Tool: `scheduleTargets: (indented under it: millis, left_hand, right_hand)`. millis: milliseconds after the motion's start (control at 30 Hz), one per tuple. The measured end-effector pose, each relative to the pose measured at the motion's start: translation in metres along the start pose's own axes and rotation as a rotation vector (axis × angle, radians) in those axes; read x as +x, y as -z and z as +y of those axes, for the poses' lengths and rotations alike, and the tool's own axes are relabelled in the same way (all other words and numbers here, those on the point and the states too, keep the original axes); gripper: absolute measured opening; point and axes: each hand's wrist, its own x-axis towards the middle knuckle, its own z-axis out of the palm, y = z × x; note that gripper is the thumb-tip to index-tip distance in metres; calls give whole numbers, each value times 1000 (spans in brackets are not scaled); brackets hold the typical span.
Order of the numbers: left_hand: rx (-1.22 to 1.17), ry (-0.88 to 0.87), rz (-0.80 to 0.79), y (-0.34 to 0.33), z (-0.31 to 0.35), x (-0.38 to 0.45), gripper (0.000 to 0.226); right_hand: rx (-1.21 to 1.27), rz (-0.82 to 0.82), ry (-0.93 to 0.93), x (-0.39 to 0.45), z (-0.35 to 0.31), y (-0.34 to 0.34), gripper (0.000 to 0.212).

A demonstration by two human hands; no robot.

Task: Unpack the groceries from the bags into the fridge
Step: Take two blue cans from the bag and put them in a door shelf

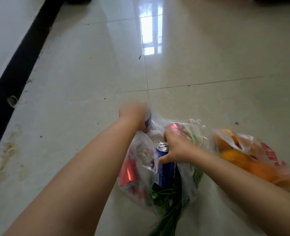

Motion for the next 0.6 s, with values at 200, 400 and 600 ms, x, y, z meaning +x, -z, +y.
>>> scheduleTargets:
  millis: [200,400,600]
  left_hand:
    - [-40,-43,-25,-9,2,-4,67]
    - [9,-138,53,-34,-21,-39,60]
    - [-184,-276,76,-44,-43,-86,68]
  right_hand:
    - [-43,-120,51,-15,10,5,81]
    - [-46,-128,83,-28,14,4,71]
    - [-36,67,108,-33,13,0,64]
